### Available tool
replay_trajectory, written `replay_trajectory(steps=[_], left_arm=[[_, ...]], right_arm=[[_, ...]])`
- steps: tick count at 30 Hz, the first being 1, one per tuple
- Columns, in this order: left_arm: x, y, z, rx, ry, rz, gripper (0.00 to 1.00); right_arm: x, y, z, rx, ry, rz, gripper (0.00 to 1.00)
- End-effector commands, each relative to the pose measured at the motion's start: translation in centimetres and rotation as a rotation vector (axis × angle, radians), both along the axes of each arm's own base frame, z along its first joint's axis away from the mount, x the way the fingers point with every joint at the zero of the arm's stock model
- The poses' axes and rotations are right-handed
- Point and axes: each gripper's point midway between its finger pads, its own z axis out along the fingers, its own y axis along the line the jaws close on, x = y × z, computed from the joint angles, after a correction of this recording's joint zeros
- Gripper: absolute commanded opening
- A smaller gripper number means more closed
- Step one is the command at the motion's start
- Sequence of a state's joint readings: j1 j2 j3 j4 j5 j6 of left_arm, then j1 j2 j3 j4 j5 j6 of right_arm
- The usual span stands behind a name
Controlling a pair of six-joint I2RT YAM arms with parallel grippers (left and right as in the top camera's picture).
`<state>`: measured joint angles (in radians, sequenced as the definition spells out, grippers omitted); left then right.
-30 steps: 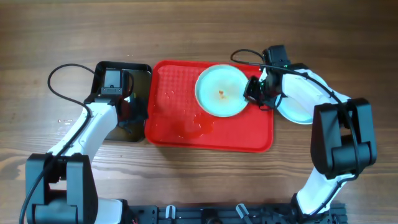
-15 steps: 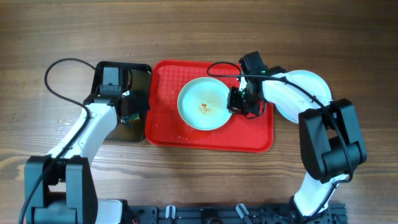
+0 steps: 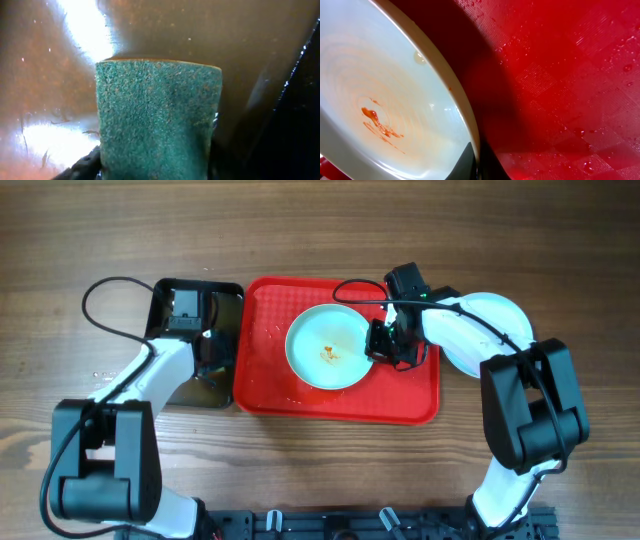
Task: Clean dirty plates on tray and stack at the side
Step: 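Lift the green sponge from the black water tray with the left gripper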
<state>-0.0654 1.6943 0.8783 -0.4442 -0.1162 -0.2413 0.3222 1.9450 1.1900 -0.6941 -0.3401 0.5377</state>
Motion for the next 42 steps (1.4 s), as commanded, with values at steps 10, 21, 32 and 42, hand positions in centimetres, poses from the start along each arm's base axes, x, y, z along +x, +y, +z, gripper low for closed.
replay_trajectory(steps=[10,21,32,42], left_arm=[[1.0,0.0,3.5,0.005,-0.101,-0.001,0.04],[1.7,0.0,9.2,-0.006,-0.27,-0.001,0.04],[2.7,-0.2,11.7,-0.007,-0.369,-0.026,0.04],[2.8,-0.2,18.3,-0.019,-0.583,-0.024,0.04]], right_arm=[[-0.5,-0.6,-1.2,-0.038,0.028,-0.011,0.04],[-0.5,-0.6,-1.2,-0.038,0.024,0.0,0.04],[-0.5,-0.6,-1.2,-0.038,0.02,0.01,0.05],[-0.5,-0.6,-1.2,-0.038,0.02,0.01,0.04]])
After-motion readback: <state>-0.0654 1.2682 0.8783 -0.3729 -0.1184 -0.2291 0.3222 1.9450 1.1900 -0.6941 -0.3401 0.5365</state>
